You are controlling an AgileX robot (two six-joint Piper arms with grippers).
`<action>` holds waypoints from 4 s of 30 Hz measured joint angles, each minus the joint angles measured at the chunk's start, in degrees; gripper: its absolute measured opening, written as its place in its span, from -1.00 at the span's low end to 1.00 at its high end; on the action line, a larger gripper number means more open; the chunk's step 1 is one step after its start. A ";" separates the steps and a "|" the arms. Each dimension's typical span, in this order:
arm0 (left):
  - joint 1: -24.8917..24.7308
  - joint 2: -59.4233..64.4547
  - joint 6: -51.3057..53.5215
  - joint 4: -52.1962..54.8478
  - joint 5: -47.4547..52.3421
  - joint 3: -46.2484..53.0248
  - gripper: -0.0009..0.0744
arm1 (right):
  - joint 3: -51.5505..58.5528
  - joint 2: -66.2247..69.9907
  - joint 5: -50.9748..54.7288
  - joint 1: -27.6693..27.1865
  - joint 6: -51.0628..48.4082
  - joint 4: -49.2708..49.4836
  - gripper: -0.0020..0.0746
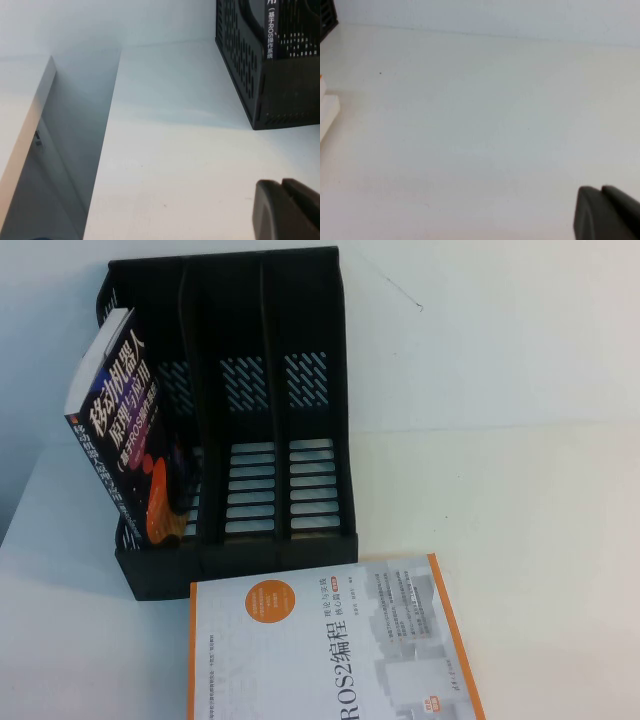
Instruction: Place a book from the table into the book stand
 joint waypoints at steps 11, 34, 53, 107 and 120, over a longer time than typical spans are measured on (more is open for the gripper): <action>0.00 0.00 0.00 0.00 0.00 0.00 -0.98 | 0.00 0.00 0.00 0.00 0.00 0.00 -0.93; 0.00 0.00 0.22 0.00 0.00 0.00 -0.98 | 0.00 0.00 0.00 0.00 0.00 -0.02 -0.93; 0.00 0.00 0.81 -0.37 0.00 0.00 -0.98 | 0.11 0.00 -0.10 0.00 0.00 -4.77 -0.93; 0.00 1.36 -3.85 7.26 -13.57 -18.08 -0.98 | -20.41 0.55 -25.19 0.00 8.62 -3.39 -0.93; 0.00 17.34 1.22 -25.81 7.61 -21.12 -0.98 | -33.97 28.14 20.35 0.00 2.99 18.87 -0.93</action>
